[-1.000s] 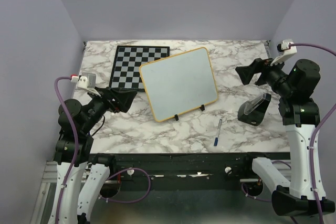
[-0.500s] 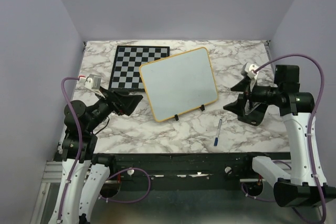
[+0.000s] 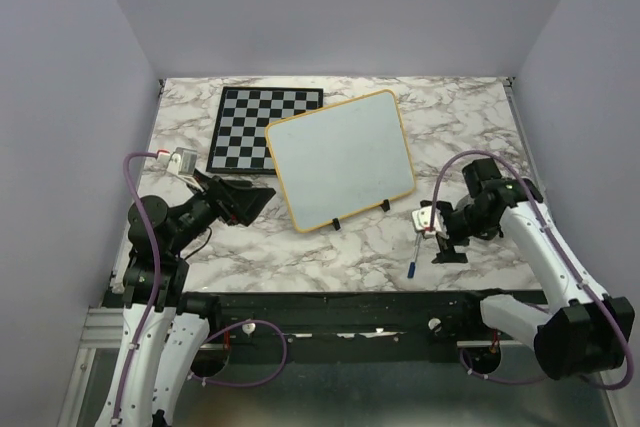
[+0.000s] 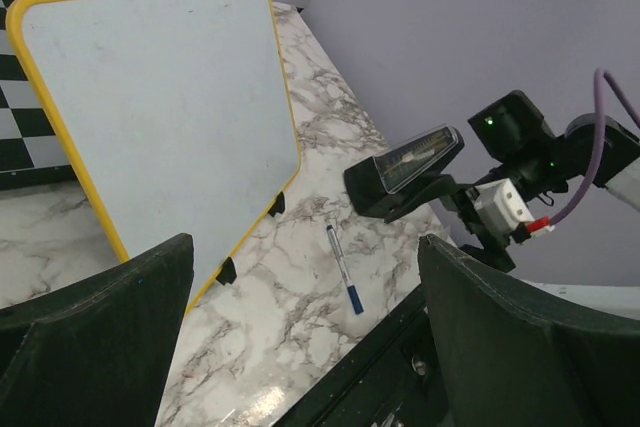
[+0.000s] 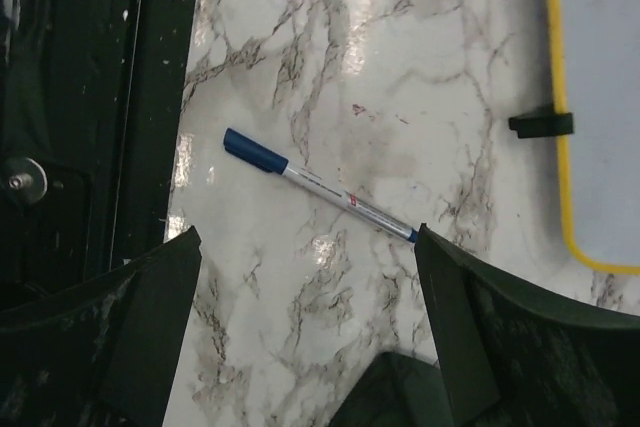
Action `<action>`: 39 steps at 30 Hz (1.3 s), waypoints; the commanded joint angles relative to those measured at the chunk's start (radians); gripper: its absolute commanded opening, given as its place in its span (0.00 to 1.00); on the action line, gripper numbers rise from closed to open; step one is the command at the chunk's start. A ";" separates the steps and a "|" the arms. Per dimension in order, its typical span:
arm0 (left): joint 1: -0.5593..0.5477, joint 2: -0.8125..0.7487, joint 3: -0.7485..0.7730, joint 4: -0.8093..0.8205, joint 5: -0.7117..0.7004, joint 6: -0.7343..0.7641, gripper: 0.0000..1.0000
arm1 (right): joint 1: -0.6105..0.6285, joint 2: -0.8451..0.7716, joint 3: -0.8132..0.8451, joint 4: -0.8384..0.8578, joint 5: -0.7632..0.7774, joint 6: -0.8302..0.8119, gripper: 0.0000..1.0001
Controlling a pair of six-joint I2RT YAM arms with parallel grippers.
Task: Write a sentence on the whiteboard
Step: Pick up the whiteboard marker from the center of the board.
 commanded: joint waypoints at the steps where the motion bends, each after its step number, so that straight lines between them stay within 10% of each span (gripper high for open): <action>1: 0.006 -0.013 -0.007 -0.012 0.046 -0.001 0.99 | 0.106 0.082 -0.052 0.134 0.170 -0.083 0.94; 24: 0.006 -0.020 -0.040 -0.029 0.107 0.020 0.99 | 0.252 0.426 -0.103 0.419 0.350 -0.095 0.62; 39: -0.003 0.000 -0.067 0.003 0.197 -0.015 0.99 | 0.258 0.405 -0.206 0.441 0.411 -0.030 0.15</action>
